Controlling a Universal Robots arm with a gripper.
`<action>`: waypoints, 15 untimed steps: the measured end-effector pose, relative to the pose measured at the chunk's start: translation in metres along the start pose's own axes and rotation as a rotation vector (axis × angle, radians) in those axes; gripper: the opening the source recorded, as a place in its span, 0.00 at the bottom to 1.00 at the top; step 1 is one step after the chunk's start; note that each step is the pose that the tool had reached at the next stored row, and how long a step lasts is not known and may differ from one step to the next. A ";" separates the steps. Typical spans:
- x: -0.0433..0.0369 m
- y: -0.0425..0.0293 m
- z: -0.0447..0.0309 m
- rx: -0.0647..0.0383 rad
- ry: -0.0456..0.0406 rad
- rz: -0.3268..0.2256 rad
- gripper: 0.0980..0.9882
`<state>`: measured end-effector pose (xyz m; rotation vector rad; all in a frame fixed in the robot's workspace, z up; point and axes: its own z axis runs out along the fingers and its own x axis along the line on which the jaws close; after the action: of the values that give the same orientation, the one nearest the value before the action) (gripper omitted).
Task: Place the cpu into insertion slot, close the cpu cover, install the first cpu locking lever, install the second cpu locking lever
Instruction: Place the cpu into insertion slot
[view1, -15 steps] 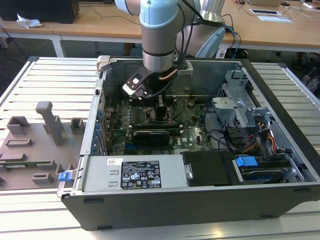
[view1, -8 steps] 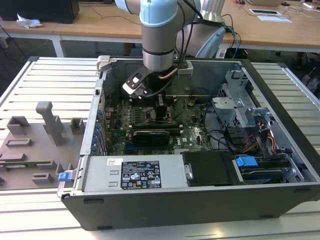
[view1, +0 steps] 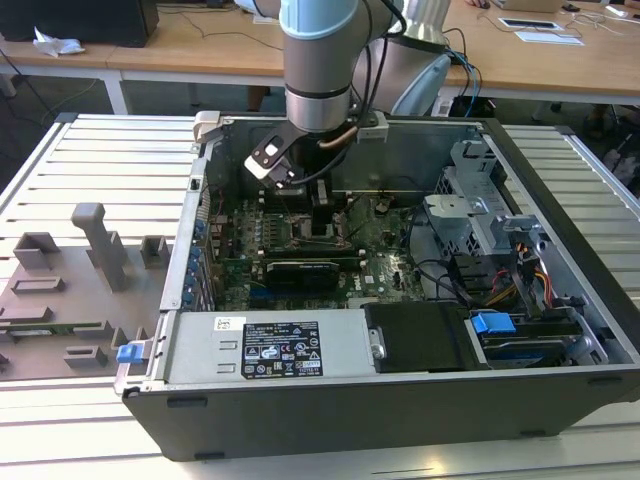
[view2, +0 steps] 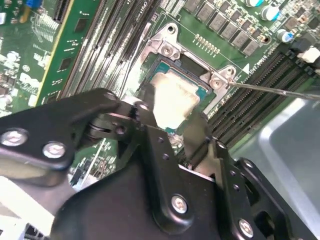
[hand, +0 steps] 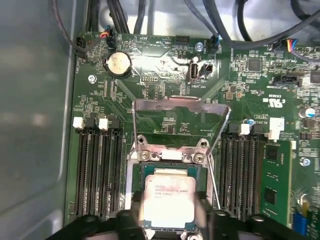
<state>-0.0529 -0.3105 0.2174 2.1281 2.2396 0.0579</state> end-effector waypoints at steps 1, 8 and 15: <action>0.0000 0.0002 -0.0038 0.000 0.0000 0.000 0.35; 0.0009 0.0014 -0.0201 0.000 -0.0001 0.000 0.19; 0.0009 0.0024 -0.0368 0.000 0.0000 0.000 0.01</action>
<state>-0.0528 -0.3091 0.2542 2.1281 2.2396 0.0577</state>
